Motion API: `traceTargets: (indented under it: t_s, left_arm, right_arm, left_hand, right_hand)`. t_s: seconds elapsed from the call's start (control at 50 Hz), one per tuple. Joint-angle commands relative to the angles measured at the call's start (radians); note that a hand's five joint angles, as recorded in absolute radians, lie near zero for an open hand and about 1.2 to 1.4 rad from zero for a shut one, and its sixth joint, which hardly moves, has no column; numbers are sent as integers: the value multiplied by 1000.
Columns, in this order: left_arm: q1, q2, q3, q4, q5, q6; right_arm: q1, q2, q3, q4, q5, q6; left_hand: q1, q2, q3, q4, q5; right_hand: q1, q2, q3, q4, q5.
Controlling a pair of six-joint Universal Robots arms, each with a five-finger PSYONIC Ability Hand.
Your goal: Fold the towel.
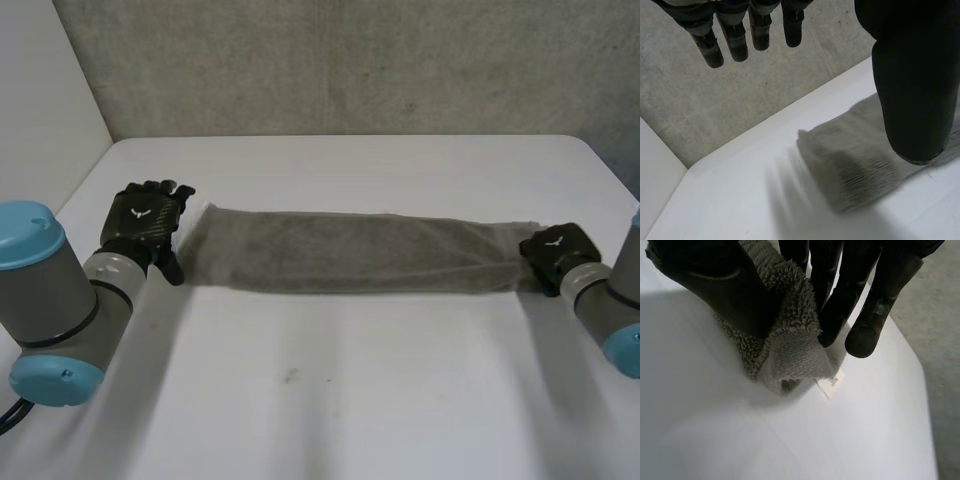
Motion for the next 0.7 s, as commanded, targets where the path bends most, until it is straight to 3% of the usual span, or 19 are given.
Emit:
traceTargets:
  t_s: [0.02,0.18,0.26,0.36,0.4,0.42,0.46,0.52,0.56,0.7]
  left_arm:
    - [1,1,-5,0,-1,0]
    - [1,17,-17,0,-1,-3]
    - [1,35,-20,0,-1,-14]
    - [-1,55,-19,0,-1,-46]
    - [-1,64,-20,0,-1,-64]
    - [-1,64,-20,0,-1,-64]
    - [-1,66,-20,0,-1,-72]
    - [-1,66,-22,0,-1,-72]
    - [1,66,-29,0,-1,-72]
    - [1,66,-40,2,-1,-72]
  right_arm:
    - [-146,-2,-46,-8,3,-131]
    - [-257,-8,-111,2,11,-339]
    - [-237,-34,-146,2,15,-323]
    - [-53,-83,-223,2,47,-238]
    - [98,-80,-294,4,69,-189]
    - [99,-80,-295,4,69,-188]
    - [252,-51,-350,2,84,-165]
    - [334,-26,-376,1,89,-164]
    - [494,36,-414,2,89,-165]
    - [691,154,-427,-1,86,-179]
  left_hand:
    - [6,10,8,8,-24]
    - [6,10,8,8,-24]
    - [6,10,8,8,-24]
    - [6,10,8,8,-24]
    - [6,10,8,8,-24]
    - [6,10,8,8,-24]
    - [6,10,8,8,-24]
    - [6,10,8,8,-24]
    - [6,10,8,8,-24]
    - [6,10,8,8,-24]
  right_hand:
    - [89,76,79,55,56]
    - [89,76,79,55,56]
    - [89,76,79,55,56]
    - [89,76,79,55,56]
    - [89,76,79,55,56]
    - [89,76,79,55,56]
    - [89,76,79,55,56]
    - [89,76,79,55,56]
    - [89,76,79,55,56]
    - [89,76,79,55,56]
